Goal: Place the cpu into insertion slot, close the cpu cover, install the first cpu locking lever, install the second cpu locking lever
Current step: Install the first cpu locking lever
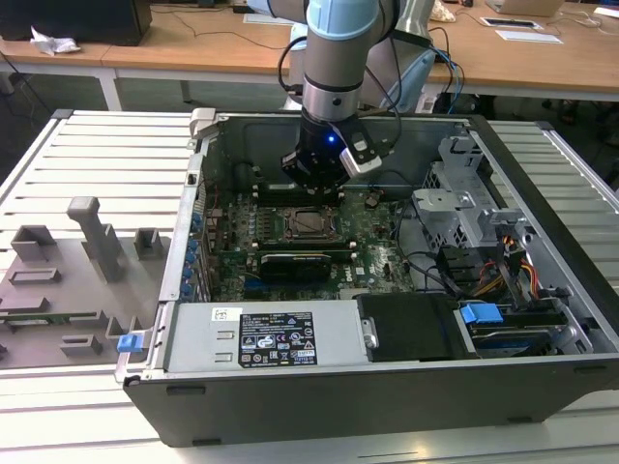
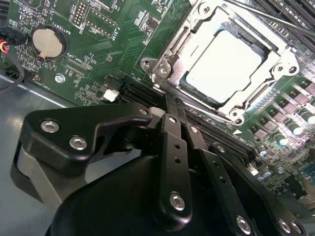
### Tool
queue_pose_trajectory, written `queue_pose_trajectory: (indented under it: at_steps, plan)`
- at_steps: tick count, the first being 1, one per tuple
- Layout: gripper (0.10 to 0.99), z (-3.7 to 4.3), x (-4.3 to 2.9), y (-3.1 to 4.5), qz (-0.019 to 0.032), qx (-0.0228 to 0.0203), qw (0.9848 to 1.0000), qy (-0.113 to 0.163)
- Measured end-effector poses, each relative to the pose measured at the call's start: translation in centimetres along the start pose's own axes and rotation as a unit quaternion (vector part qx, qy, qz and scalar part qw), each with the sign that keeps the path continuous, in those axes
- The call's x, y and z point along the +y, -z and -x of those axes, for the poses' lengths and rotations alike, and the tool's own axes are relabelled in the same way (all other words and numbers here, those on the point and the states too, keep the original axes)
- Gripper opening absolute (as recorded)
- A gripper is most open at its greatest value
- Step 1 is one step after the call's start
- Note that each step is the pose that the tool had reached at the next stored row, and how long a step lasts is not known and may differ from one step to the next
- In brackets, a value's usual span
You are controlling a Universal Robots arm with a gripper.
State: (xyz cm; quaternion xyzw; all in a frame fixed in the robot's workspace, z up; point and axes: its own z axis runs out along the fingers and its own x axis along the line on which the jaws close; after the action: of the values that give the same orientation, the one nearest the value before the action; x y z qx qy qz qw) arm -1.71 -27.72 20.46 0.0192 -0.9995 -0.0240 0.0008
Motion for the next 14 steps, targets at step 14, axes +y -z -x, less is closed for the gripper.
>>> queue_pose_trajectory:
  at_steps: [14]
  plan:
    - [0.106,0.00,0.00,0.10,-0.0004,0.0000,1.0000,0.000]
